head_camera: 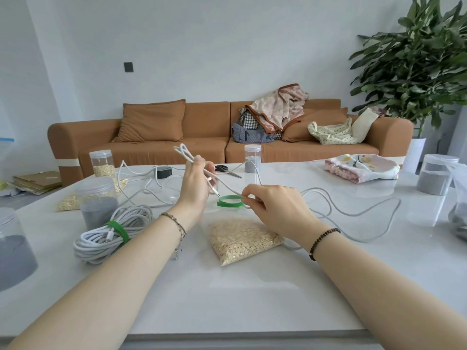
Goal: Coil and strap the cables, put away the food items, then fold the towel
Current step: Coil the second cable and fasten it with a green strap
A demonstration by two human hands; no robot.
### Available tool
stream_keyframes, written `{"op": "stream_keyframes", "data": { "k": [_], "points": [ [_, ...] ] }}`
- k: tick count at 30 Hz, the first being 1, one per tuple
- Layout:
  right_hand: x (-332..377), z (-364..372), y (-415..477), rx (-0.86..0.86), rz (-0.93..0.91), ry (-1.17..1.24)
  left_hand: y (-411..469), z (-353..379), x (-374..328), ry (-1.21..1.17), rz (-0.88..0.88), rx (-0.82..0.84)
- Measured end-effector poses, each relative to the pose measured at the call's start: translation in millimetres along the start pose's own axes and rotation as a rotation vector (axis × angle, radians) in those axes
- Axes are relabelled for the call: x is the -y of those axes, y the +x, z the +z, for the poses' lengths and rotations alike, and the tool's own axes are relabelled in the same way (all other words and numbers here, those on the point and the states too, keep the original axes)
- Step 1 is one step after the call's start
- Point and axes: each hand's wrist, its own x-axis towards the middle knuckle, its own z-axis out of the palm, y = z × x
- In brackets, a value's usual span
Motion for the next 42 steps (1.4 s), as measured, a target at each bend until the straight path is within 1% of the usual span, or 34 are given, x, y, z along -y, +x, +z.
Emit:
{"op": "stream_keyframes", "data": {
  "k": [2,4,6,8,11,13,15,18,20,22,25,26,28,30,33,38,42],
  "points": [
    [1,1,0,-0.003,-0.021,0.035,2,1,-1,-0.195,-0.06,-0.033],
    [3,4,0,0.0,-0.047,0.067,1,2,-2,-0.4,-0.098,-0.027],
    [4,7,-1,0.019,-0.06,0.097,0,3,-3,-0.503,-0.109,-0.023],
    [6,9,-1,0.043,-0.06,0.104,-1,3,-4,-0.514,-0.125,-0.038],
    [5,9,0,0.052,-0.067,0.072,-1,3,-2,-0.45,-0.134,-0.048],
    [3,9,0,0.054,-0.035,0.062,-2,3,-3,-0.439,-0.166,-0.035],
    [3,7,-1,0.071,0.024,0.089,-3,1,-7,-0.504,-0.251,-0.003],
    [2,3,0,0.065,0.104,0.13,-2,-2,-12,-0.599,-0.424,0.062],
    [2,1,0,0.054,0.142,0.127,-3,-2,-12,-0.631,-0.485,0.094],
    [1,0,0,0.051,0.176,0.12,-7,0,-11,-0.573,-0.482,0.146],
    [0,-2,0,0.019,0.183,0.065,-15,5,-8,-0.278,-0.419,0.291],
    [0,-3,0,-0.004,0.176,0.045,-17,7,-7,-0.191,-0.401,0.319],
    [0,-2,1,-0.072,0.149,0.033,-21,9,-3,-0.082,-0.381,0.325],
    [-1,-1,1,-0.126,0.102,0.072,-23,10,-1,-0.031,-0.375,0.285],
    [0,-1,1,-0.141,0.017,0.153,-24,8,-1,0.003,-0.384,0.269],
    [1,-1,1,-0.211,-0.037,0.246,-26,6,1,0.047,-0.4,0.37],
    [1,0,1,-0.201,-0.063,0.24,-29,7,6,0.102,-0.385,0.436]
  ]
}}
